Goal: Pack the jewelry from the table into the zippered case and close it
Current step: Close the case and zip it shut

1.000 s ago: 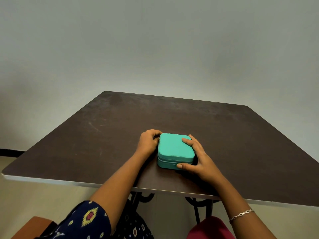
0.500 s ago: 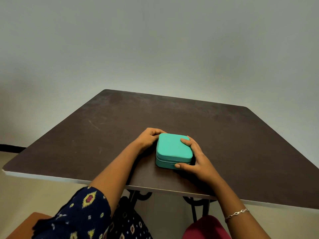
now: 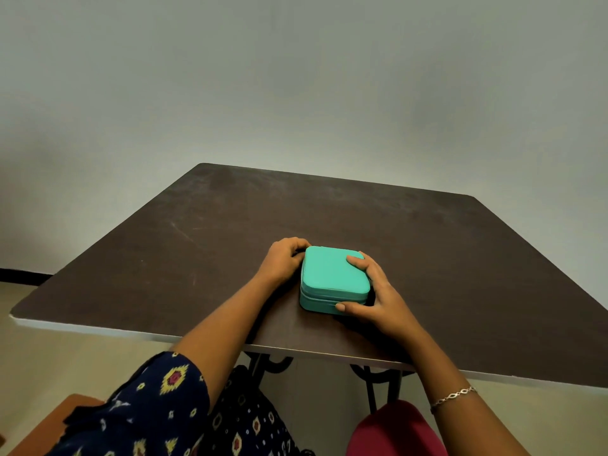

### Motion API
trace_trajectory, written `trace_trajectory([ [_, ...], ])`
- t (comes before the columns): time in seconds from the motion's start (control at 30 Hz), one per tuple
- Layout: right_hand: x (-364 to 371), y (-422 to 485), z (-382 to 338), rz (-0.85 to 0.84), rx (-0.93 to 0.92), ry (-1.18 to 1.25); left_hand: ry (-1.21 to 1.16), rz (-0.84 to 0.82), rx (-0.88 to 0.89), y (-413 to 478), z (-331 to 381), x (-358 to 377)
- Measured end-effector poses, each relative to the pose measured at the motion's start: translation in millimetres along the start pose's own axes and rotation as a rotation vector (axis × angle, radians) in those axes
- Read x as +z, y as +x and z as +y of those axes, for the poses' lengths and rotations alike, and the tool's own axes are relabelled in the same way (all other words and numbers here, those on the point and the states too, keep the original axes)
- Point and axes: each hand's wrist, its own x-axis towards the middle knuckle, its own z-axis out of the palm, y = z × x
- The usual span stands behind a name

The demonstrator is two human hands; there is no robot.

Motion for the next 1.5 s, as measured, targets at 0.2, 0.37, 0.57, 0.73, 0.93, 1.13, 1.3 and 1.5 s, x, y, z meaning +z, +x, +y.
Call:
trace_trajectory([
  [0.2,1.9,0.4,-1.5,0.021,0.015,-0.006,0.055,0.167,-0.032,-8.1,1.8,3.4],
  [0.37,2.5,0.6,-1.8,0.021,0.017,-0.003,0.042,0.233,-0.117,-17.2,3.1,3.8],
  [0.57,2.0,1.0,-2.3,0.014,0.022,-0.004,0.02,0.254,-0.193,-31.8,4.5,-0.6],
  [0.73,2.0,0.8,-2.4,0.018,0.018,-0.014,0.01,0.181,-0.172,-52.9,3.8,-8.8],
  [0.93,2.7,1.4,-2.6,0.017,0.014,-0.016,-0.043,0.09,-0.151,-80.7,6.4,-12.0],
  [1.13,2.8,0.6,-2.9,0.009,0.03,-0.014,-0.09,0.061,-0.108,-100.6,11.1,-9.4],
  [1.3,3.3,0.9,-3.0,0.01,0.035,-0.021,-0.114,0.092,-0.09,-109.3,18.1,-3.1],
  [1.5,3.6,0.0,-3.1,0.024,0.021,-0.029,-0.072,0.072,-0.046,-115.3,27.7,9.7],
])
